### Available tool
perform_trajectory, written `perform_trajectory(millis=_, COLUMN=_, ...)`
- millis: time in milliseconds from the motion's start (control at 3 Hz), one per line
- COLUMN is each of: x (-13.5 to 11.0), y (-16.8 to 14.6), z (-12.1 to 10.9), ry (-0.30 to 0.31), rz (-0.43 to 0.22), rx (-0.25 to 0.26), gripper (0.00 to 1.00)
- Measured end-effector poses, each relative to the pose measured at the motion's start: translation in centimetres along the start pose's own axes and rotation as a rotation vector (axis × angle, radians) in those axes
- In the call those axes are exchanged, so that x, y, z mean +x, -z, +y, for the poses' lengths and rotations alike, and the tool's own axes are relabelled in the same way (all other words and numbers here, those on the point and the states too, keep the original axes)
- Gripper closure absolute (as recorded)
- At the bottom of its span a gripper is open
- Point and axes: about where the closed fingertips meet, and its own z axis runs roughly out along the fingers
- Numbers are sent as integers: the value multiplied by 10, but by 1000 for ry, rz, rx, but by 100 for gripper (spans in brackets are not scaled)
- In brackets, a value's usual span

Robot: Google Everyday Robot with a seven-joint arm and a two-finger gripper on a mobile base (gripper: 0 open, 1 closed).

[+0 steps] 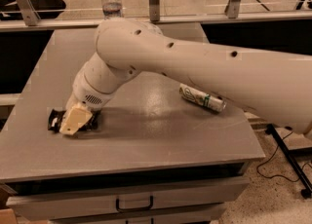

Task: Pick rxbar chocolate

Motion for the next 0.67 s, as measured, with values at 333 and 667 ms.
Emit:
perform_trajectory(millis=333, x=-1, y=0, z=0, ry=-3, rz=-2, rx=0, gripper=87)
perform_trajectory(millis=667, x=-1, y=0, z=0, ry=-3, rz=-2, rx=0, gripper=100)
